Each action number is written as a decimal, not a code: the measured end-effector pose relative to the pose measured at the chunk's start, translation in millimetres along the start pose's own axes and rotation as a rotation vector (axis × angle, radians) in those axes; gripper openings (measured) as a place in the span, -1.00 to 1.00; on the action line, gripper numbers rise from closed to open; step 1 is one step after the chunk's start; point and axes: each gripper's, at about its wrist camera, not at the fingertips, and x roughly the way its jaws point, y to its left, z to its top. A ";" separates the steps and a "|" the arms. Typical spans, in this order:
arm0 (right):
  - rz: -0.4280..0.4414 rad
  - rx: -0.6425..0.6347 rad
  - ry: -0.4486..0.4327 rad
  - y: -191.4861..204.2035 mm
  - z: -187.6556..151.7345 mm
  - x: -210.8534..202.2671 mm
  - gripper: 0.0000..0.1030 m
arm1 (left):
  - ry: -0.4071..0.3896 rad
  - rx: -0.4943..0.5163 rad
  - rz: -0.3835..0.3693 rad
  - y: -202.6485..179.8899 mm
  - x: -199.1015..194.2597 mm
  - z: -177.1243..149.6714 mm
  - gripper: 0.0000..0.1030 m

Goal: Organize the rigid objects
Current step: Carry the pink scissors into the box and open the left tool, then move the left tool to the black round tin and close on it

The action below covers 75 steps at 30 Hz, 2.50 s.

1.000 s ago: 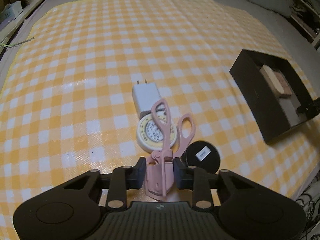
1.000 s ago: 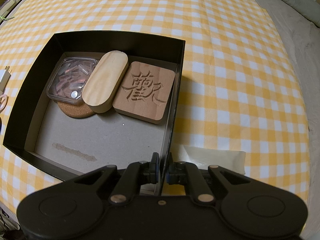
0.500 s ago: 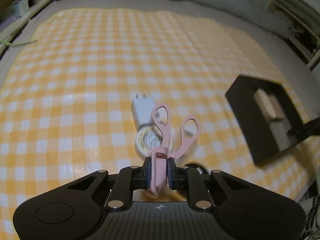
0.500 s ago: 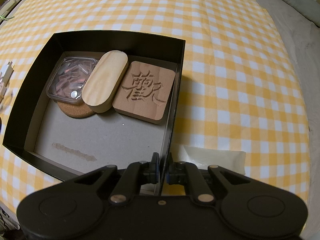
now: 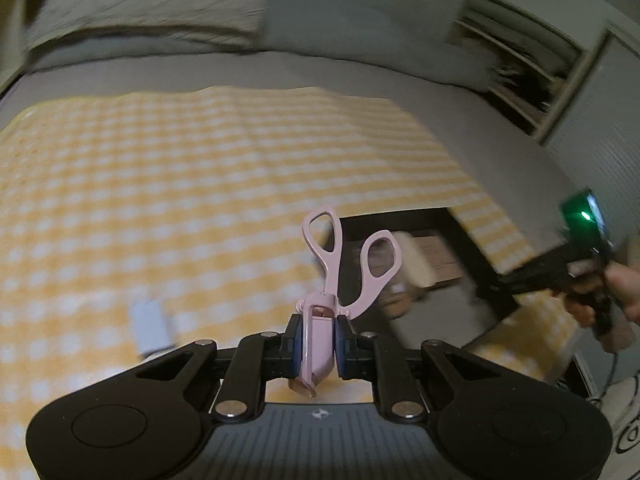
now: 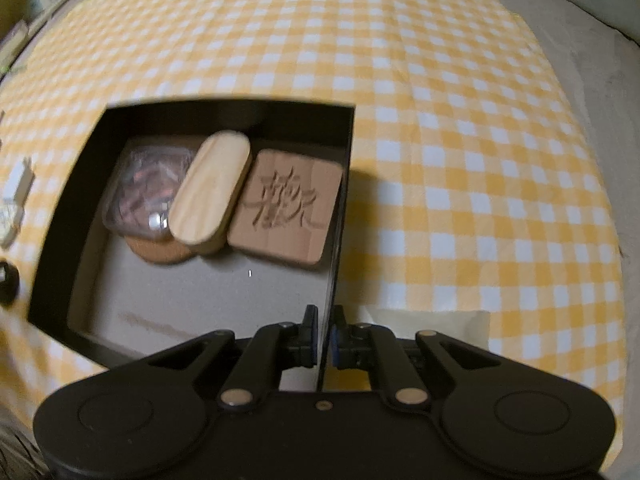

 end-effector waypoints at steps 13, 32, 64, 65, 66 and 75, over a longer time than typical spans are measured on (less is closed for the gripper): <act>0.018 0.086 -0.035 -9.7 21.5 -4.9 -0.93 | 0.086 0.248 -0.140 -79.1 61.1 17.1 -0.67; 0.044 0.113 -0.034 -13.9 23.1 -4.0 -0.92 | 0.315 0.543 -0.192 -135.1 153.8 2.4 -0.67; 0.030 0.099 -0.034 -11.6 23.6 -3.6 -0.92 | 0.150 0.343 -0.163 -118.8 95.0 17.0 1.00; 0.030 0.099 -0.033 -11.4 23.7 -3.5 -0.92 | 0.137 0.335 -0.163 -117.5 90.1 17.7 1.00; 0.030 0.099 -0.033 -11.6 23.6 -3.5 -0.92 | 0.121 0.329 -0.160 -116.3 85.0 18.3 1.00; 0.017 0.084 -0.031 -8.6 22.6 -2.4 -0.92 | 0.001 0.254 -0.073 -86.1 44.3 21.6 1.00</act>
